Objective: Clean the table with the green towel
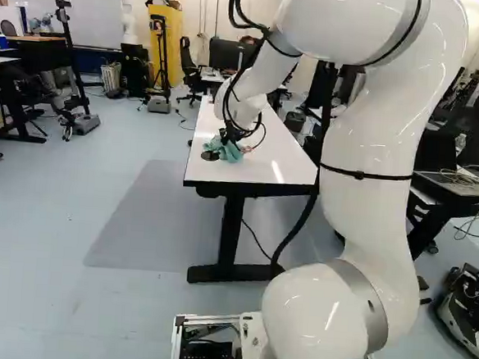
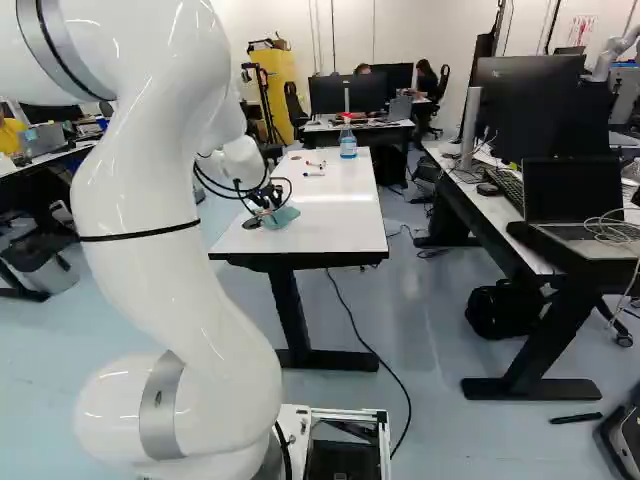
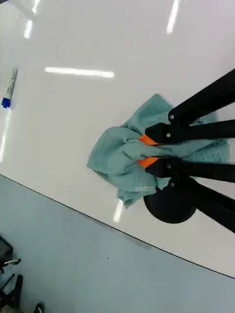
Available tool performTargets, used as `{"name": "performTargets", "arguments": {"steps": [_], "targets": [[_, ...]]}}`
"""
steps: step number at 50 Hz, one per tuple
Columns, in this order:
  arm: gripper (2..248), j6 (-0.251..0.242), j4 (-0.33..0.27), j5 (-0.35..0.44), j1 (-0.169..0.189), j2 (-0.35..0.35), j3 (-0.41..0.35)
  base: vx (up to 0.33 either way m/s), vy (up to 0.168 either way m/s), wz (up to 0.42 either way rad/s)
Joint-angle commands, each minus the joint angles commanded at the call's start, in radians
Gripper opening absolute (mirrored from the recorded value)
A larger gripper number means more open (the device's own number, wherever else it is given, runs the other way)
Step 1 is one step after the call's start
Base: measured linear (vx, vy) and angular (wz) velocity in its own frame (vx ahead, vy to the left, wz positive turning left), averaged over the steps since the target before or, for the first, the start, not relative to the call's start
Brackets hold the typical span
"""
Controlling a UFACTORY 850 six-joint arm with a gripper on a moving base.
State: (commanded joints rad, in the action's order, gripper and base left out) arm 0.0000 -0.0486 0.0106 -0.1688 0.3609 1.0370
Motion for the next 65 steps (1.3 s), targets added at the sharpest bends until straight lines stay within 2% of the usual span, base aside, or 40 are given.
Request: {"name": "performTargets", "arguments": {"steps": [14,28,44,65], "targets": [[46,0.000,0.000,0.000,0.042,0.004,0.004,0.000,0.000,0.000],[46,0.000,0.000,0.000,0.071,0.042,0.053,0.000,0.000,0.000],[46,0.000,0.000,0.000,0.066,0.108,0.138,0.000,0.000,0.000],[46,0.000,0.000,0.000,0.019,0.161,0.207,0.000,0.000,0.000]]}}
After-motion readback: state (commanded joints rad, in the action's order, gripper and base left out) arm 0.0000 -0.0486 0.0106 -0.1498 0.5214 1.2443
